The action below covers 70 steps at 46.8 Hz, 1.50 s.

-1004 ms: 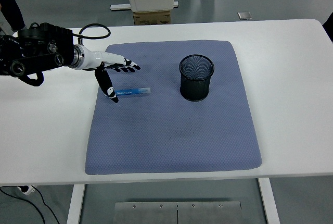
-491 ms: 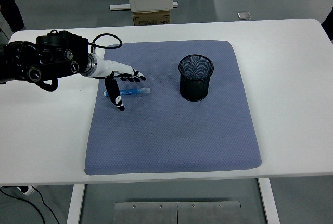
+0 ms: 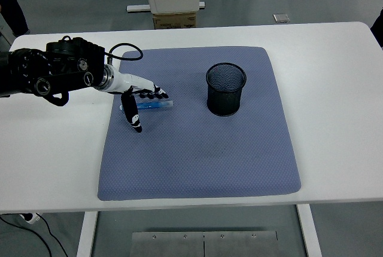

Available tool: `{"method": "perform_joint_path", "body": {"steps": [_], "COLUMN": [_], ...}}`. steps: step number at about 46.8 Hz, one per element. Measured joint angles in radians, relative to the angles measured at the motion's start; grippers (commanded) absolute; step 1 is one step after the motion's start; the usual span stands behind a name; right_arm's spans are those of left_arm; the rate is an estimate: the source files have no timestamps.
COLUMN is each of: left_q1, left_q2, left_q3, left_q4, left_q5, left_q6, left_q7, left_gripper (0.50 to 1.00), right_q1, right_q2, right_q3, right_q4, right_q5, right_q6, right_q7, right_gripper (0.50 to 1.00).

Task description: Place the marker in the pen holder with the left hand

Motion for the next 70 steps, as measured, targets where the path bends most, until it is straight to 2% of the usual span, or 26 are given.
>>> {"method": "perform_joint_path", "body": {"steps": [1,6,7,8,11,26,33,40,45,61,69,70], "left_q1": [-0.001,-0.001,-0.001,-0.001,-0.001,0.003,0.005,0.005,0.004,0.005,0.003,0.001], "left_q2": [0.0,-0.002,-0.003,-0.003,-0.003,-0.009,-0.009,-0.008,-0.008,-0.01,-0.009,-0.009], "left_q3": [0.001,0.001,0.001,0.001,0.001,0.001,0.002,0.001,0.001,0.002,0.001,0.001], "left_q4": [0.0,0.0,0.0,0.001,0.001,0.0,0.001,0.002,0.002,-0.008,-0.034,-0.037], "left_q5": [0.002,0.004,0.006,0.01,0.023,0.035,0.076,0.1,0.102,0.16,0.185,0.186], "left_q6": [0.0,0.0,0.0,0.0,0.0,0.0,0.004,0.011,0.018,0.117,0.136,0.137], "left_q7": [0.0,0.0,0.0,-0.001,-0.001,-0.001,-0.002,-0.006,-0.007,-0.011,-0.01,-0.01], "left_gripper": [0.869,0.807,0.807,0.763,0.748,0.739,0.675,0.663,0.608,0.61,0.651,0.677], "right_q1": [0.0,0.0,0.0,0.0,0.0,0.0,0.0,0.0,0.0,0.0,0.0,0.0], "right_q2": [0.0,0.0,0.0,0.0,0.0,0.0,0.0,0.0,0.0,0.0,0.0,0.0], "right_q3": [0.0,0.0,0.0,0.0,0.0,0.0,0.0,0.0,0.0,0.0,0.0,0.0], "right_q4": [0.0,0.0,0.0,0.0,0.0,0.0,0.0,0.0,0.0,0.0,0.0,0.0], "right_q5": [0.0,0.0,0.0,0.0,0.0,0.0,0.0,0.0,0.0,0.0,0.0,0.0], "right_q6": [0.0,0.0,0.0,0.0,0.0,0.0,0.0,0.0,0.0,0.0,0.0,0.0], "right_q7": [0.0,0.0,0.0,0.0,0.0,0.0,0.0,0.0,0.0,0.0,0.0,0.0], "right_gripper": [1.0,1.0,1.0,1.0,1.0,1.0,1.0,1.0,1.0,1.0,1.0,1.0]}}
